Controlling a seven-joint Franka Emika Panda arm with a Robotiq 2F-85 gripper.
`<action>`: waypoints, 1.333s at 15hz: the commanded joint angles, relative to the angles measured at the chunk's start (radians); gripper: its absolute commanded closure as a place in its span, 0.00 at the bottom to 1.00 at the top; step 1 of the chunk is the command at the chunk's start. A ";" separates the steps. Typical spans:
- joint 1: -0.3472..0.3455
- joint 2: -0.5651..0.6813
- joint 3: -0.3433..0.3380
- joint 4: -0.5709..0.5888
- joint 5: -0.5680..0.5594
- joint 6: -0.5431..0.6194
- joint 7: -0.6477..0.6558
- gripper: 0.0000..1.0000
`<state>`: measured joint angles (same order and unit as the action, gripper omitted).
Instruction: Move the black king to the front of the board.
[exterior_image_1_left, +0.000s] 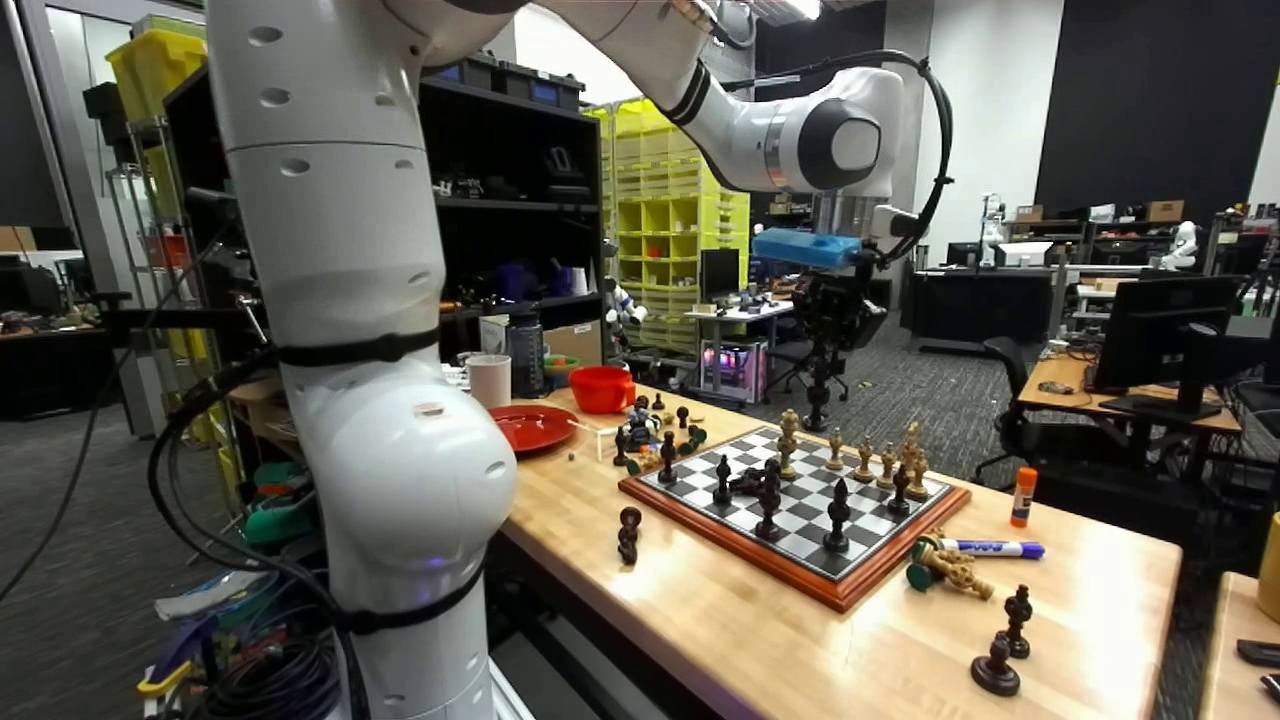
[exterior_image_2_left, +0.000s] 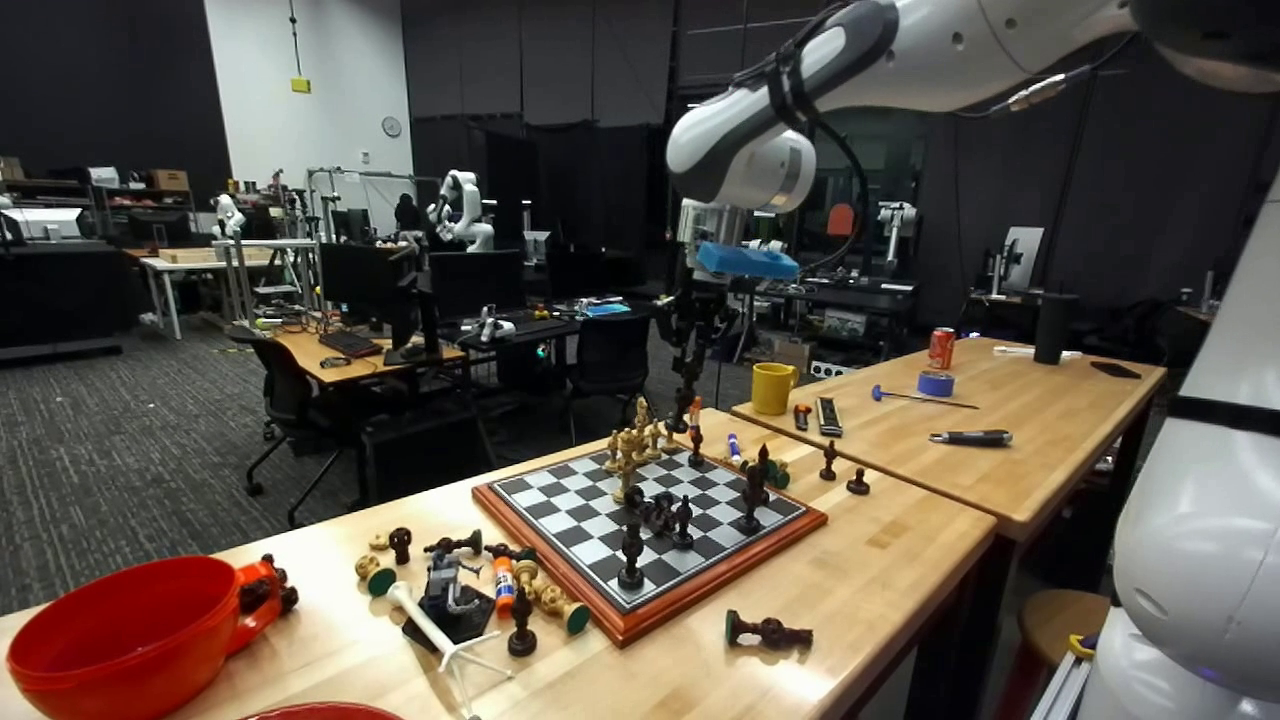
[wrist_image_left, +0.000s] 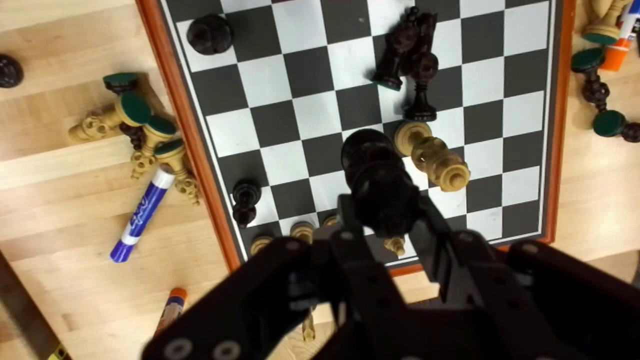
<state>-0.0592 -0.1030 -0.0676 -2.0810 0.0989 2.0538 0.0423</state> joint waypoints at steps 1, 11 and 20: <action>-0.008 -0.227 -0.008 -0.215 -0.028 0.082 -0.078 0.93; 0.030 -0.532 0.022 -0.489 -0.120 0.113 -0.155 0.93; 0.108 -0.577 0.059 -0.619 -0.147 0.174 -0.211 0.93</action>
<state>0.0391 -0.6453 -0.0225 -2.6496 -0.0239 2.1961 -0.1511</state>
